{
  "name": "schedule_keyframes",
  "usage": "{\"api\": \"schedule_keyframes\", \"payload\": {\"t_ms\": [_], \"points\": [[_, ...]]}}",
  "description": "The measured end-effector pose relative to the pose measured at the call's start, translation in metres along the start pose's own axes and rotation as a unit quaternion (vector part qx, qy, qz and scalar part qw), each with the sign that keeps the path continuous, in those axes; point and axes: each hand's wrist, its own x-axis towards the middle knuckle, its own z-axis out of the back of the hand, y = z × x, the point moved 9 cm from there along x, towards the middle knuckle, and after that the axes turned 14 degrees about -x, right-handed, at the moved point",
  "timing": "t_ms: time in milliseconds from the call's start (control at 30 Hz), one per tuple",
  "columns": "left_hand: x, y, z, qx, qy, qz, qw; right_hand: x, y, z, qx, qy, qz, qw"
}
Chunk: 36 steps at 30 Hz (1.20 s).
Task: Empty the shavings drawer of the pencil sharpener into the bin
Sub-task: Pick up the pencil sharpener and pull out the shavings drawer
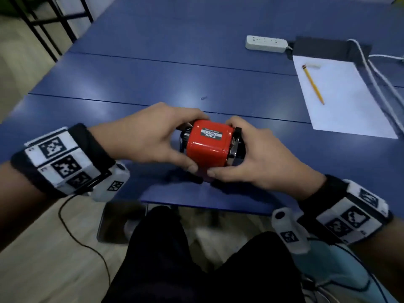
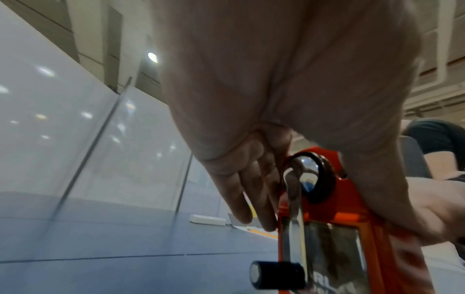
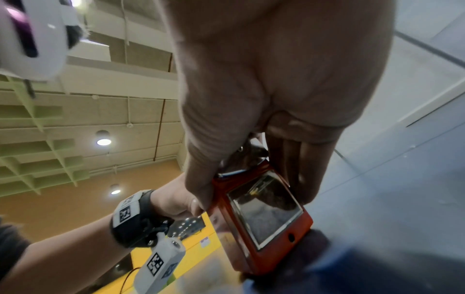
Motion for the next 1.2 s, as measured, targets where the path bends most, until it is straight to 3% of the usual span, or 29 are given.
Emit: {"api": "schedule_keyframes", "payload": {"t_ms": [133, 300, 433, 500, 1200], "points": [[-0.01, -0.004, -0.002, -0.053, -0.015, 0.029, 0.998, -0.007, 0.007, 0.001, 0.022, -0.002, -0.026, 0.999], [-0.023, -0.008, -0.002, 0.018, -0.045, 0.048, 0.998, -0.015, 0.013, 0.003, 0.0, -0.005, -0.038, 0.999], [-0.054, 0.001, 0.002, 0.045, -0.18, 0.078, 0.98, -0.019, 0.013, 0.0, 0.005, -0.004, -0.056, 0.998], [-0.064, 0.008, -0.005, 0.03, -0.206, 0.097, 0.973, -0.021, 0.012, -0.001, 0.012, -0.017, -0.064, 0.998], [-0.035, 0.024, -0.028, -0.042, -0.095, 0.107, 0.989, -0.028, 0.01, -0.005, 0.015, -0.051, -0.115, 0.992]]}}
